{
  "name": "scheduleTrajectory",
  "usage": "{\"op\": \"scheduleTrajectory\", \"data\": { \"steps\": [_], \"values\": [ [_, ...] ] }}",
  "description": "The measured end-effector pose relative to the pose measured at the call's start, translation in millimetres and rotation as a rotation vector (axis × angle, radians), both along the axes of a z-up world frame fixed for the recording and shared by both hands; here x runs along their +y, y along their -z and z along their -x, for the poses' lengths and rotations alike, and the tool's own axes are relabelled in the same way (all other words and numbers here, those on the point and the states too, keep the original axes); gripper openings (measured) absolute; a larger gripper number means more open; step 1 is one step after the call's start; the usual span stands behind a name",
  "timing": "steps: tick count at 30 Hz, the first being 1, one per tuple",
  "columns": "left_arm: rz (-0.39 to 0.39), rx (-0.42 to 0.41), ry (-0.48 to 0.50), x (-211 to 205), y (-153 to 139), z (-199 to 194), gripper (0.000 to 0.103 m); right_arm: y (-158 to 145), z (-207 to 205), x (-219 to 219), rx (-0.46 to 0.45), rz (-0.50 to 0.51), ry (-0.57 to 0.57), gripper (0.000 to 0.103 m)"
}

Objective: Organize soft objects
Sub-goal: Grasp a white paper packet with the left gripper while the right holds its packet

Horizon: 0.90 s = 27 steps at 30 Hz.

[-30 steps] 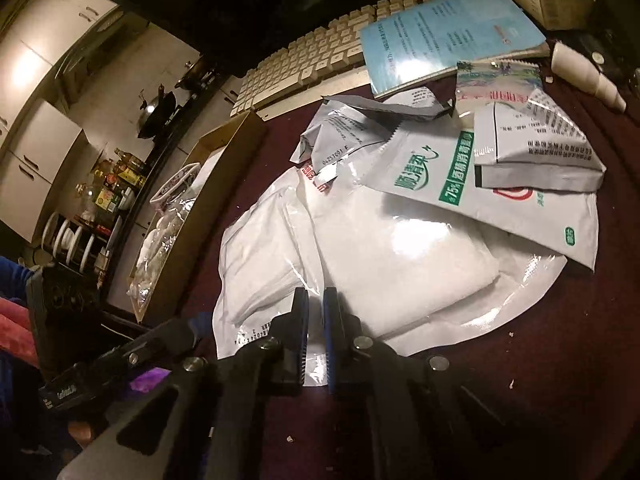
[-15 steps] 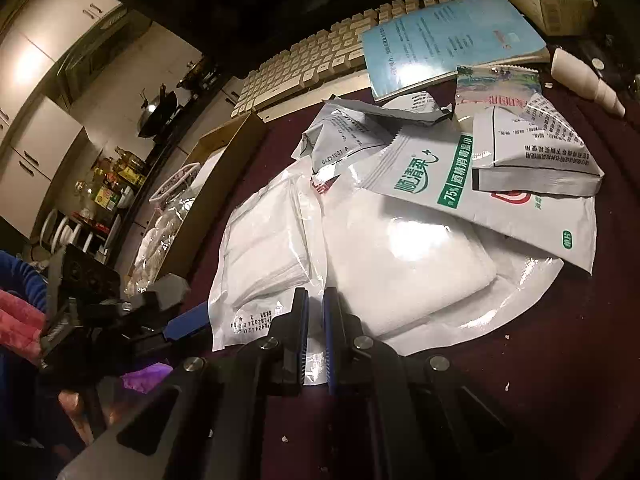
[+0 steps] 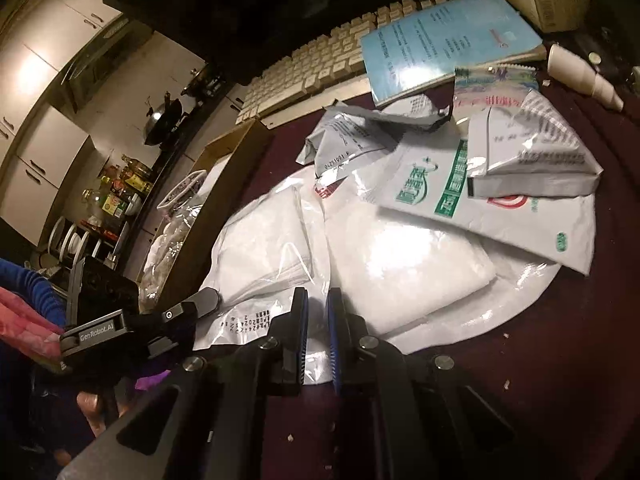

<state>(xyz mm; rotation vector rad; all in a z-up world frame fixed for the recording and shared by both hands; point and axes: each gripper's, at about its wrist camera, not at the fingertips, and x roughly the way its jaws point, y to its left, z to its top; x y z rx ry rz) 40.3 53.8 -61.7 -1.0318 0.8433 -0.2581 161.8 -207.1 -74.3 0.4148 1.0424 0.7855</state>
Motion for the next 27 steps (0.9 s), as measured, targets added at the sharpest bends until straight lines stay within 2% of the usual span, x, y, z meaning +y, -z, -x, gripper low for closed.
{"op": "scheduleTrajectory", "data": {
  "steps": [1,2,4,5,6,8,11,14,21,22,24,27],
  "values": [
    [-0.002,-0.005,-0.002,1.8,-0.8,1.9,0.005,-1.5,1.5,-3.2,-0.003,-0.001,0.002,0.009],
    [0.002,-0.018,0.006,3.7,-1.9,3.5,0.005,-2.9,3.3,-9.0,-0.003,-0.009,0.008,0.017],
    [-0.007,-0.036,0.013,5.6,-5.3,6.4,0.005,-7.4,8.0,-24.9,-0.005,-0.030,0.039,0.037],
    [-0.018,-0.044,0.015,5.8,-7.8,7.7,0.005,-10.8,10.9,-32.8,-0.015,-0.041,0.059,0.054],
    [-0.025,-0.055,0.016,6.3,-9.9,9.2,0.005,-14.1,14.0,-41.5,-0.029,-0.049,0.084,0.063],
    [-0.024,-0.075,0.024,6.7,-14.2,12.0,0.005,-14.8,16.1,-54.1,-0.019,-0.049,0.123,0.064],
    [-0.022,-0.096,0.036,6.0,-18.8,14.0,0.005,-0.3,11.9,-60.8,0.081,-0.046,0.161,0.064],
    [-0.042,-0.097,0.032,4.8,-20.0,14.3,0.005,13.6,6.8,-57.7,0.167,-0.119,0.161,0.064],
    [-0.031,-0.072,0.057,-0.4,-10.8,9.8,0.005,9.5,-2.4,-35.8,0.176,-0.100,0.202,0.063],
    [-0.034,-0.067,0.062,-1.2,-9.2,9.8,0.005,10.0,-5.1,-35.4,0.179,-0.097,0.218,0.061],
    [-0.030,-0.053,0.072,-3.0,-5.2,9.1,0.005,12.7,-10.9,-35.3,0.199,-0.098,0.244,0.050],
    [-0.025,-0.047,0.078,-3.7,-2.8,9.0,0.005,12.7,-14.7,-35.8,0.173,-0.072,0.275,0.040]
  ]
}}
